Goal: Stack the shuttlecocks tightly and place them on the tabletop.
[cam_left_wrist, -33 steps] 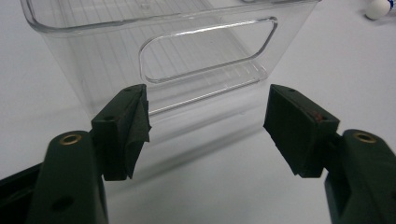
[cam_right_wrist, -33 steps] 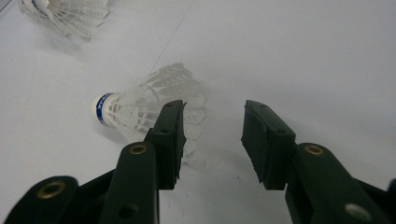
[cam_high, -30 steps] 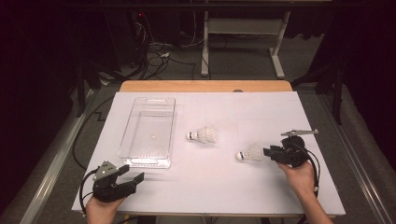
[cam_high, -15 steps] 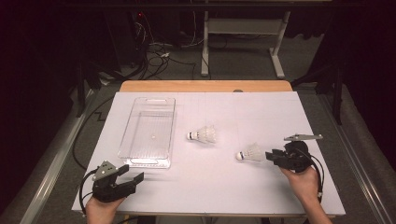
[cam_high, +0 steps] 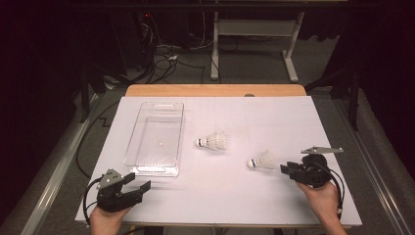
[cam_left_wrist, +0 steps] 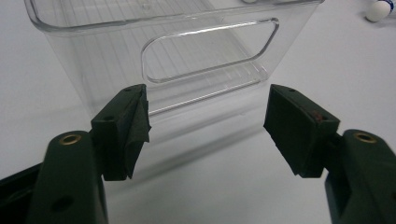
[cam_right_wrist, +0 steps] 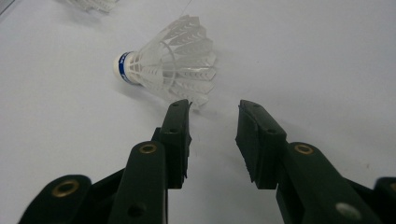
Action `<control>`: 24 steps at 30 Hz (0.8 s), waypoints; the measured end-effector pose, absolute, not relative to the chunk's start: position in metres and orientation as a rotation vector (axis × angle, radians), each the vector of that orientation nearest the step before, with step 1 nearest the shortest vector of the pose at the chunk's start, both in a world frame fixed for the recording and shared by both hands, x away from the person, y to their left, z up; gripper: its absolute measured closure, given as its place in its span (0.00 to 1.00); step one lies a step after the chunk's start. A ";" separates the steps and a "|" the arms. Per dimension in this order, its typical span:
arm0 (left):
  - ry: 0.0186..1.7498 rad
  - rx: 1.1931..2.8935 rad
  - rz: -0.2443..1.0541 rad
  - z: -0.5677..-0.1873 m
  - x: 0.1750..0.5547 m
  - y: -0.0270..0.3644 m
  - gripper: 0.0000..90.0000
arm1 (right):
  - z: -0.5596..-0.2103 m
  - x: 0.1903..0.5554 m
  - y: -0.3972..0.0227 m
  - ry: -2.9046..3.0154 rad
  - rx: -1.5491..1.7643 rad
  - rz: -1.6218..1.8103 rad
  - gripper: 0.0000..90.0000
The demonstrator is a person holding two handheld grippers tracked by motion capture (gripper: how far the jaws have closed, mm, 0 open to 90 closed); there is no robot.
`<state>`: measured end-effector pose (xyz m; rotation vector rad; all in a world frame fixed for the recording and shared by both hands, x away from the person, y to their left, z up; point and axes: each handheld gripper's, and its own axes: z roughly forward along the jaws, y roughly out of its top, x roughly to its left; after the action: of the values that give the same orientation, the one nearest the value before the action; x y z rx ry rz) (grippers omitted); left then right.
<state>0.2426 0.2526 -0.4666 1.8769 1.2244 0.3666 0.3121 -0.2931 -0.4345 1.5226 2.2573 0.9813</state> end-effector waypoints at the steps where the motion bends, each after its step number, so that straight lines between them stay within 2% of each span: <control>1: 1.224 1.877 0.367 -0.467 0.242 0.253 0.35 | -0.435 0.311 -0.293 2.260 1.521 0.981 0.72; 24: 1.220 1.874 0.368 -0.466 0.241 0.253 0.35 | -0.435 0.317 -0.266 2.333 1.454 0.985 0.71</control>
<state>0.2415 0.2530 -0.4662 1.8741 1.2200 0.3680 0.3174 -0.2657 -0.4345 1.4541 2.3330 0.9845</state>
